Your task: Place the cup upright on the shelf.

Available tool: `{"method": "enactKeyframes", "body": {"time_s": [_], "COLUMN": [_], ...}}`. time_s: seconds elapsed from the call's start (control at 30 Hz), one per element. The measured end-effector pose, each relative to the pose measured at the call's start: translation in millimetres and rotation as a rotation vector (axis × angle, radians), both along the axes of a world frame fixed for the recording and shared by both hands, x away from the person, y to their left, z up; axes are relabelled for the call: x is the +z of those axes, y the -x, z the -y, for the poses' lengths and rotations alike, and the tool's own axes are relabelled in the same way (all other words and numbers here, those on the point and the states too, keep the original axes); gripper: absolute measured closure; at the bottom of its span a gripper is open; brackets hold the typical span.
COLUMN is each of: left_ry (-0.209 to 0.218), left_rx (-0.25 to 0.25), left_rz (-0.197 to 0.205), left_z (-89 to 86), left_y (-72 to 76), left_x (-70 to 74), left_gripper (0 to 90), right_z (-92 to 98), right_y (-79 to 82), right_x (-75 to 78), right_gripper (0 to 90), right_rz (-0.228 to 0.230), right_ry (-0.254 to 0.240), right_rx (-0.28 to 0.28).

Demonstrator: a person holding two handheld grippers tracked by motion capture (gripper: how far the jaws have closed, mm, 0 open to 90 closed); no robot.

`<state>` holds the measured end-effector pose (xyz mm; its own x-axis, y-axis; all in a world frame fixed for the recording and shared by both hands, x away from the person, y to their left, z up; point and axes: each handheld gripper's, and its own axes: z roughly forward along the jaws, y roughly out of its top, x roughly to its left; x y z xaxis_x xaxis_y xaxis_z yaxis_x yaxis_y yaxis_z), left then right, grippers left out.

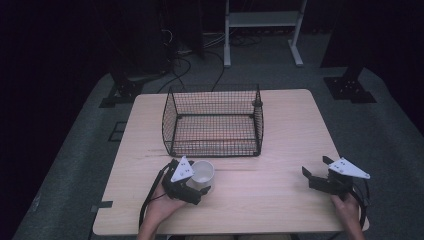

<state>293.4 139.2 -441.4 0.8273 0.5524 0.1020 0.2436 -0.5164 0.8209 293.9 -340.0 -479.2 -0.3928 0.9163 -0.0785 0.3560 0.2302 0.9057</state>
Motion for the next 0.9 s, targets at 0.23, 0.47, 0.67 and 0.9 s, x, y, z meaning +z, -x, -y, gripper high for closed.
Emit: {"method": "enactKeyframes", "body": {"time_s": [0.23, 0.47, 0.67, 0.9], "left_ry": [-0.01, -0.006, -0.001, 0.0], "left_rx": [0.0, -0.013, -0.028, -0.046], "left_rz": [-0.03, -0.058, -0.075, -0.072], "left_z": [1.5, 2.6, 3.4, 3.2], "left_y": [-5.0, -8.8, -11.1, -10.2], "left_x": [-3.2, -5.0, -5.6, -4.3], "left_gripper": [4.3, 8.1, 15.0, 20.8], "right_z": [-0.1, -0.1, -0.1, -0.1], "right_y": [0.1, 0.0, 0.0, 0.0], "right_x": [0.0, 0.0, 0.0, 0.0], "right_gripper": [13.0, 13.1, 13.1, 13.1], "right_rz": [0.0, 0.0, -0.001, -0.001], "right_ry": [0.001, 0.002, 0.002, 0.001], "right_rx": [0.0, 0.002, 0.001, 0.001]}}
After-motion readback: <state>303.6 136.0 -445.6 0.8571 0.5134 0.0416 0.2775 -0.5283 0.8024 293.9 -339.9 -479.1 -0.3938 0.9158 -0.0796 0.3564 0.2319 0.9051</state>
